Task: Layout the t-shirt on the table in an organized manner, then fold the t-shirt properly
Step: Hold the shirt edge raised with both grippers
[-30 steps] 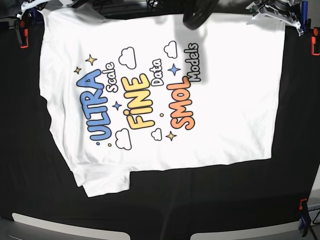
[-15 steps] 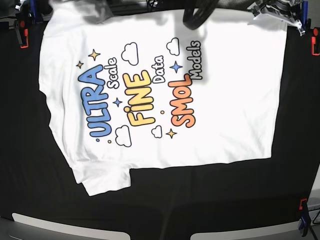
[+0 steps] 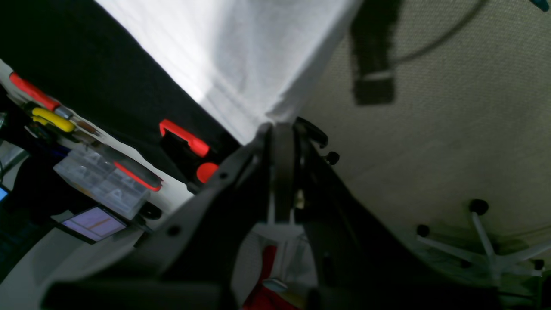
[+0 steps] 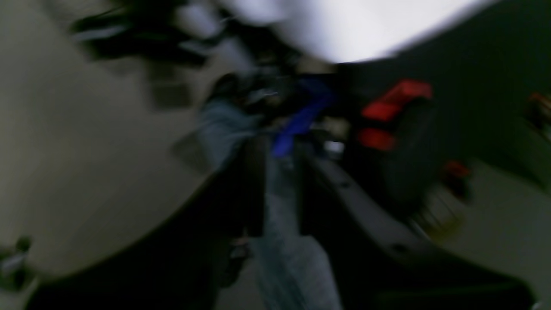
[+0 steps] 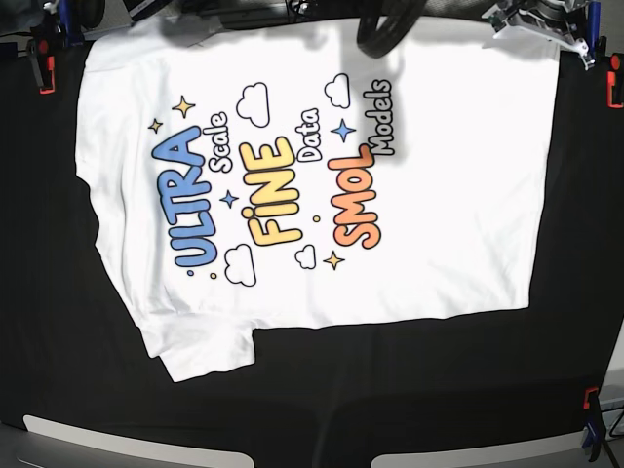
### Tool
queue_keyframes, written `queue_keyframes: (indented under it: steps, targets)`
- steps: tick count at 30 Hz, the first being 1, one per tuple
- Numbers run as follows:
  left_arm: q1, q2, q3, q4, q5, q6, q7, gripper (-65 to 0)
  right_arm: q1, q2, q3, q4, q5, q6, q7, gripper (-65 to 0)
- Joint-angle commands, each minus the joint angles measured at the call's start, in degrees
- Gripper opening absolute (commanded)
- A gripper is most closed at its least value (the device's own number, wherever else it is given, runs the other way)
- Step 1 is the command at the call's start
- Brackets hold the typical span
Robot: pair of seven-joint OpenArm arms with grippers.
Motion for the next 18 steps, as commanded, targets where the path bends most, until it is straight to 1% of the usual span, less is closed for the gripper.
queue_keyframes:
  steps: [1,2,3,5,7,9,11,15,16,18]
  targets:
    - [0.6,-0.8,-0.3,0.9,1.0,0.6,0.8,-65.0,-0.3,0.0,0.2,-1.0,0.5,1.7,1.7,-47.3]
    - [0.6,-0.8,-0.3,0.9,1.0,0.6,0.8,-65.0,0.0,-0.3,0.2,-2.9,0.9,3.3,3.0,-45.1]
    - [0.6,-0.8,-0.3,0.9,1.0,0.6,0.8,-65.0,0.6,-0.8,0.2,-4.9,0.1,3.7,4.0,-44.2]
    - [0.6,-0.8,-0.3,0.9,1.0,0.7,0.6,-65.0,2.8,-2.0,0.2,-8.8,-4.6,3.6,4.8,-43.9]
    - [0.6,-0.8,-0.3,1.0,1.0,0.6,0.1,-65.0,6.2,-3.4,0.2,-11.8,-9.4,1.9,5.0,-43.9]
    - [0.6,-0.8,-0.3,0.9,1.0,0.7,-0.3,-65.0,9.6,-4.5,0.2,-13.5,-11.7,-0.9,5.3,-43.9]
    - [0.6,-0.8,-0.3,0.9,1.0,0.7,-0.2,-65.0,12.2,-4.9,0.2,-13.8,-12.6,-1.3,5.8,-43.9]
    - [0.6,-0.8,-0.3,0.9,1.0,0.7,-0.2,-65.0,15.3,-4.6,0.2,-13.8,-12.5,-1.2,7.3,-43.5]
    - [0.6,-0.8,-0.3,0.9,1.0,0.7,-0.2,-65.0,15.8,-4.5,0.2,-13.8,-12.2,-1.2,7.8,-41.5]
    - [0.6,-0.8,-0.3,1.0,1.0,0.7,-0.2,-65.0,16.5,-4.4,0.2,-13.8,-12.2,-1.0,9.1,-35.6]
